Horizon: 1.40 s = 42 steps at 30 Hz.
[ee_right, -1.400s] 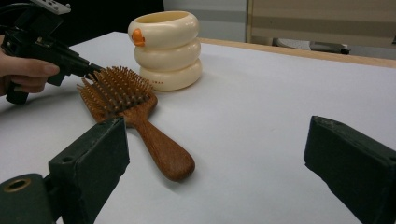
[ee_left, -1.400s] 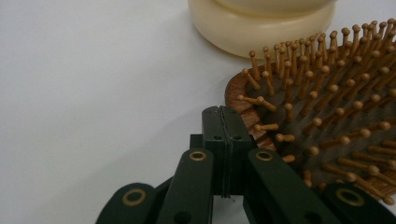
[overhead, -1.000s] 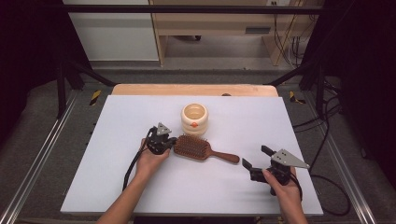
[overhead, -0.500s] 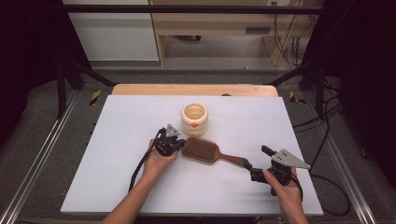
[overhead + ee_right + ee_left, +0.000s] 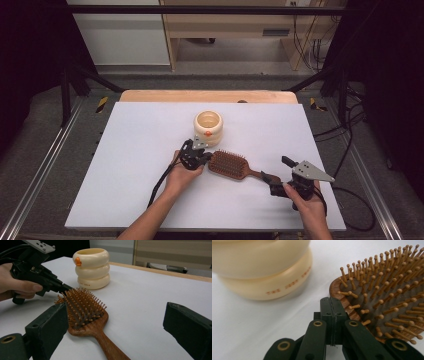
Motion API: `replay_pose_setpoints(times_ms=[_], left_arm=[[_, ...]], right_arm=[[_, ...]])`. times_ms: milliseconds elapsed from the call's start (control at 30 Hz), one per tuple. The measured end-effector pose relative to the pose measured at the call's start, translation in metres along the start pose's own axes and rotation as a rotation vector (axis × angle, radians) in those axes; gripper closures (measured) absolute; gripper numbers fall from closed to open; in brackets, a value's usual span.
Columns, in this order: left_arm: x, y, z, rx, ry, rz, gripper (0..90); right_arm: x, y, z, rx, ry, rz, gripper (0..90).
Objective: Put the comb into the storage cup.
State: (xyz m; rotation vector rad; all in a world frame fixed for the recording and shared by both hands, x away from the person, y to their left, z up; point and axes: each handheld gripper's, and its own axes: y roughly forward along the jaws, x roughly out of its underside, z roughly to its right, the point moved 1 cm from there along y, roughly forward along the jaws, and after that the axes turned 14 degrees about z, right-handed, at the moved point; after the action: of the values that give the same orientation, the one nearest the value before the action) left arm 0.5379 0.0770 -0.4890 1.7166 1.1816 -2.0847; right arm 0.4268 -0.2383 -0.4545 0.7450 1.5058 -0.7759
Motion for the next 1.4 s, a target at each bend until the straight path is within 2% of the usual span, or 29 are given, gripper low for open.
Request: replay_pose_setpoints(times_ms=[500, 600, 700, 800, 867, 933, 1033, 1133, 1233, 1367, 1400], left_arm=[[-0.013, 0.023, 0.017, 0.024, 0.011, 0.001, 90.0], [-0.013, 0.025, 0.018, 0.015, 0.007, 0.013, 90.0], [-0.015, 0.02, 0.019, -0.015, 0.011, 0.047, 90.0], [-0.016, 0.004, 0.019, -0.046, 0.021, 0.101, 90.0], [-0.016, -0.011, 0.018, -0.065, 0.03, 0.138, 90.0], [-0.012, -0.029, 0.016, -0.081, 0.023, 0.169, 90.0], [-0.002, -0.057, 0.013, -0.101, 0.017, 0.199, 90.0], [0.008, -0.083, 0.009, -0.132, 0.041, 0.216, 90.0], [0.019, -0.113, 0.004, -0.171, 0.039, 0.255, 90.0], [0.023, -0.145, -0.003, -0.22, 0.044, 0.295, 89.6], [0.022, -0.152, -0.004, -0.234, 0.051, 0.305, 86.9]], right_arm=[[-0.001, -0.001, -0.002, -0.003, -0.024, -0.036, 6.3], [-0.001, -0.002, -0.002, -0.002, -0.023, -0.037, 6.3], [-0.001, -0.002, -0.001, -0.001, -0.024, -0.04, 6.3], [0.0, -0.001, -0.001, -0.005, -0.021, -0.053, 6.2], [-0.001, 0.0, -0.003, -0.014, -0.026, -0.07, 6.2], [-0.001, 0.0, -0.004, -0.022, -0.03, -0.082, 6.3], [-0.002, 0.003, -0.007, -0.024, -0.039, -0.115, 6.2], [-0.003, 0.005, -0.01, -0.016, -0.057, -0.148, 7.3], [-0.004, 0.009, -0.012, -0.015, -0.083, -0.193, 7.7], [-0.008, 0.015, -0.015, -0.031, -0.09, -0.238, 8.7], [-0.009, 0.016, -0.015, -0.037, -0.091, -0.244, 9.1]])
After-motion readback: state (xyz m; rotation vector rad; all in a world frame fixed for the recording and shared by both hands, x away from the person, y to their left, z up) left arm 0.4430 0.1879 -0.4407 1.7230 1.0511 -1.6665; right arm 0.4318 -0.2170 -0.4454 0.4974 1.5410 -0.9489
